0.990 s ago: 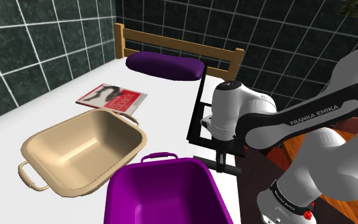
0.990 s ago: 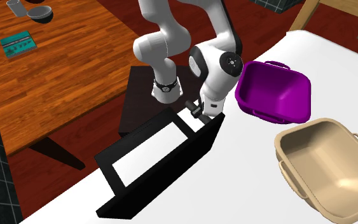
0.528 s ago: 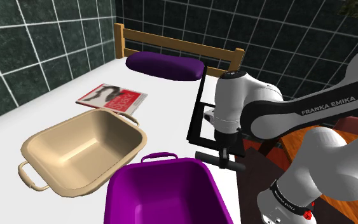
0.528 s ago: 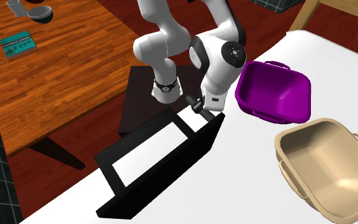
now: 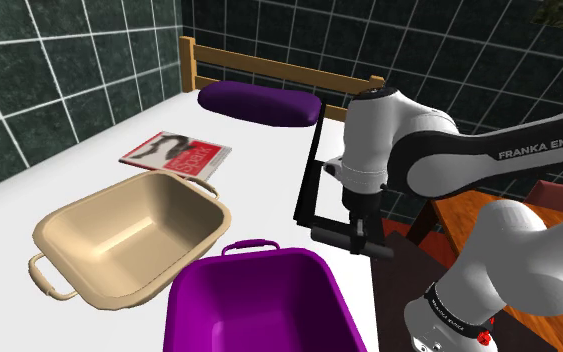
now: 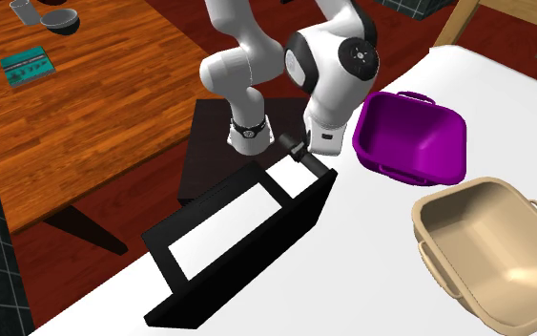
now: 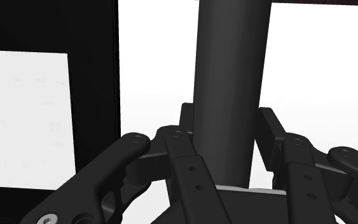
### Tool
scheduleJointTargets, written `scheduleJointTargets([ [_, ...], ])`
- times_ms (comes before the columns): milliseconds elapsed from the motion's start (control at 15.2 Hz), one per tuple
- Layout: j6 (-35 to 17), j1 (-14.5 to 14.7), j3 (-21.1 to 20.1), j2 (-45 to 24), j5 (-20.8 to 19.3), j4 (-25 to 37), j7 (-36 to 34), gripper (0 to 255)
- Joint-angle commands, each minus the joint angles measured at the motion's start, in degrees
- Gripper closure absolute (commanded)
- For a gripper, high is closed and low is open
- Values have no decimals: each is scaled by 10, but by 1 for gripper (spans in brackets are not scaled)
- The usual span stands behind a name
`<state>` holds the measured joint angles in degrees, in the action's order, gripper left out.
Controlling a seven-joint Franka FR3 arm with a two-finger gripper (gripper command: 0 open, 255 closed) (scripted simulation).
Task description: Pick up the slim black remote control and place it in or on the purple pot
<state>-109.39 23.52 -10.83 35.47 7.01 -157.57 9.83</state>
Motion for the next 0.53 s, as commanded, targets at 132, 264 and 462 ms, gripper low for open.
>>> scheduleJointTargets([
  [132,39,0,4,17,-3,21,0,255],
  [264,57,-1,6,24,-4,33,0,255],
  [462,83,-1,9,32,-6,51,0,255],
])
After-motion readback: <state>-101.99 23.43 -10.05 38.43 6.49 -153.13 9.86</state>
